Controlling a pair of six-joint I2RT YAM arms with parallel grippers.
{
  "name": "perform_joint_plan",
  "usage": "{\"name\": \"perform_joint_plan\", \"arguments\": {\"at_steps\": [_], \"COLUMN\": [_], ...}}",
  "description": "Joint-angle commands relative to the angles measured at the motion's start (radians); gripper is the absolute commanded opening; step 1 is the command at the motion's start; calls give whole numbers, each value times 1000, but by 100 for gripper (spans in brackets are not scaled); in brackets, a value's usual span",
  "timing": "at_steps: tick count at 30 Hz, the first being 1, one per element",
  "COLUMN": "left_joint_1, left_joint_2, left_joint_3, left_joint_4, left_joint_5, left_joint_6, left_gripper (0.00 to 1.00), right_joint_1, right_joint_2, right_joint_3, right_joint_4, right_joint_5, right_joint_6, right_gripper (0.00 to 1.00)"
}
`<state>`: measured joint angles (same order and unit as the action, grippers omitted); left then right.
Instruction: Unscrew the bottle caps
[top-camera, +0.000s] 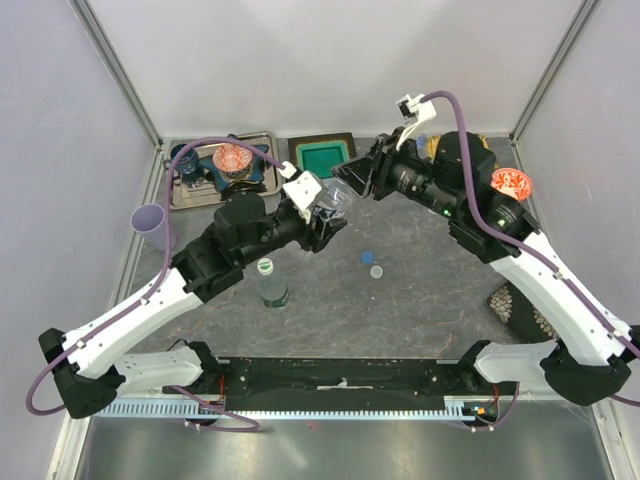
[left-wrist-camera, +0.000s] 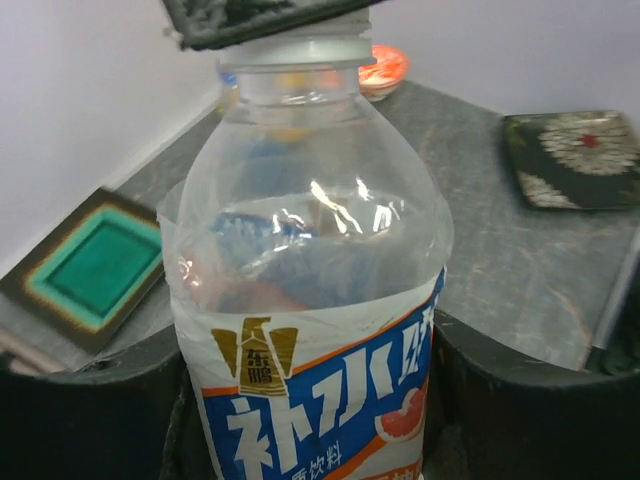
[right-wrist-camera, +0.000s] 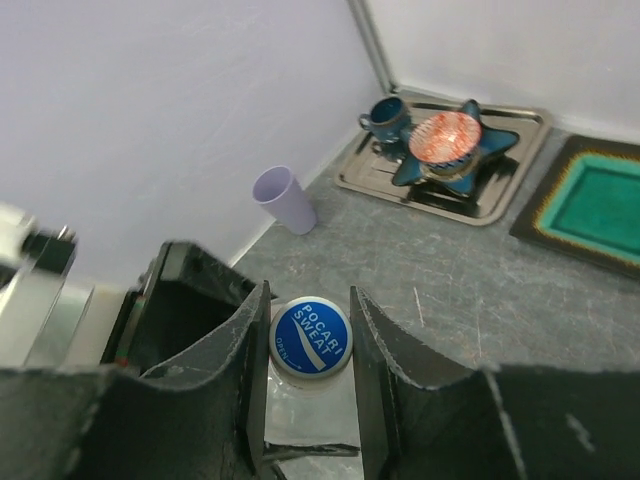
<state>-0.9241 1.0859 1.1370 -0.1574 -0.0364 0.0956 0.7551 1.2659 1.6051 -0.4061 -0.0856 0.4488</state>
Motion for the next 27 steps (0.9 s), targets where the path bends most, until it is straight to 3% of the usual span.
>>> {"name": "perform_joint_plan", "arguments": {"at_steps": [1,6,8,11,16,22,27], "left_joint_1": [54,249,309,333,334,332,332], "left_joint_2": [-50,-54,-34,-1,34,88,132], "left_joint_3": [101,86,60,46,15,13,-13], "left_joint_4": [15,174,342,511,741,808,998], "left_joint_5": [508,1047,1203,1323,1376,1429,1442], "left_joint_6": [-75,-316,-478,-679,-836,-915,-1065], "left_gripper": [44,44,44,45,46,46,47], "right_joint_1": [-11,-22,-22,-22,-22,-22,-22], "right_joint_2": [-36,-117,-163,-178,-183,-189,-198], "right_joint_3": [-4,-57,-108,-116,-146,-171,-223], "right_joint_4": [16,71,142,154,196,223,300], "right_joint_5": [-262,-546,-667,-759,-829,-966,-1066], "right_joint_6": [-160,-280,-288,-300,-283,-275,-234], "right_gripper": [0,0,0,0,0,0,0]}}
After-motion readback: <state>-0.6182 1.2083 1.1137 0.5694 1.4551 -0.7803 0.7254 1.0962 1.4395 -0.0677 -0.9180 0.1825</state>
